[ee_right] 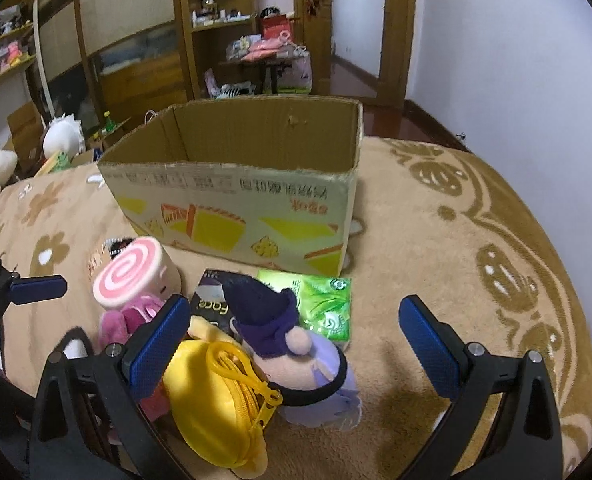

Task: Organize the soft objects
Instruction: 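Lower the left tool onto the pink plush bear while the right tool lowers onto the purple-hatted doll, then close the left tool on the pink bear while the right tool grips the doll, lift both, then carry the pink bear with the left tool over the box while the right tool carries the doll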

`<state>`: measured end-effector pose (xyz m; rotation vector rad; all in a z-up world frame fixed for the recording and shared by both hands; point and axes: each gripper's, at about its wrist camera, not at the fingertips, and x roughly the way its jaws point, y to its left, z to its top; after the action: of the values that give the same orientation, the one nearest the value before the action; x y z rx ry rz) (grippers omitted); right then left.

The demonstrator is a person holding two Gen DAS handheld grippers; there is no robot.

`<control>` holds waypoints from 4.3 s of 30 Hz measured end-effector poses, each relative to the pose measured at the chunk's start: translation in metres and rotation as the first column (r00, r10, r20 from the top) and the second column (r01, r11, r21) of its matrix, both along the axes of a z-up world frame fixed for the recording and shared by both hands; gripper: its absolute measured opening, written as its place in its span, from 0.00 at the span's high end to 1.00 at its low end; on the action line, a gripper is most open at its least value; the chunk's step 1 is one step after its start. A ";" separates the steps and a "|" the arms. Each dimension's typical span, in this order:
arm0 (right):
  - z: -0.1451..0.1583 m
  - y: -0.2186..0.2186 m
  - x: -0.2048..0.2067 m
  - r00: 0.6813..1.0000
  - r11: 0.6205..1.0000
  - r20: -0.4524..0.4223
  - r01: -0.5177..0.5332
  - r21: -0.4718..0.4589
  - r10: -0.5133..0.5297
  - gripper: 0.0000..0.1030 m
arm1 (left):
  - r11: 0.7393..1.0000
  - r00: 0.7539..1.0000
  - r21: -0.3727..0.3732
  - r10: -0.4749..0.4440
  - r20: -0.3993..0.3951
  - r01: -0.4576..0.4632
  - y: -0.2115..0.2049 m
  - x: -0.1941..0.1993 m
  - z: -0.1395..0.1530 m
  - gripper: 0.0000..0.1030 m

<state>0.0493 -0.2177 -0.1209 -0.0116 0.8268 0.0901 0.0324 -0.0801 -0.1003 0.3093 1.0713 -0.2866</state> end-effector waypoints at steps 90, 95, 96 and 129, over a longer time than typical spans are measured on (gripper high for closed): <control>0.041 -0.010 -0.025 0.996 0.997 0.090 -0.031 0.074 0.024 0.67 | 0.952 0.994 -0.293 0.106 0.034 -0.091 0.047 -0.021 0.043 0.75; 0.046 -0.013 -0.029 0.992 0.996 0.121 -0.027 0.082 0.017 0.67 | 0.950 0.983 -0.296 0.137 0.119 -0.097 0.054 -0.029 0.059 0.75; 0.047 -0.014 -0.030 0.992 0.996 0.128 -0.028 0.085 0.017 0.67 | 0.950 0.979 -0.294 0.147 0.143 -0.100 0.056 -0.031 0.063 0.75; 0.109 -0.006 -0.030 0.917 0.999 0.398 -0.003 0.054 -0.019 0.67 | 0.953 0.834 -0.285 0.239 0.497 -0.103 0.073 -0.002 0.135 0.75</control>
<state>0.0190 -0.2234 -0.0115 0.0235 0.4150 0.0983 0.0303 -0.0066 0.0351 0.0528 0.5014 -0.1536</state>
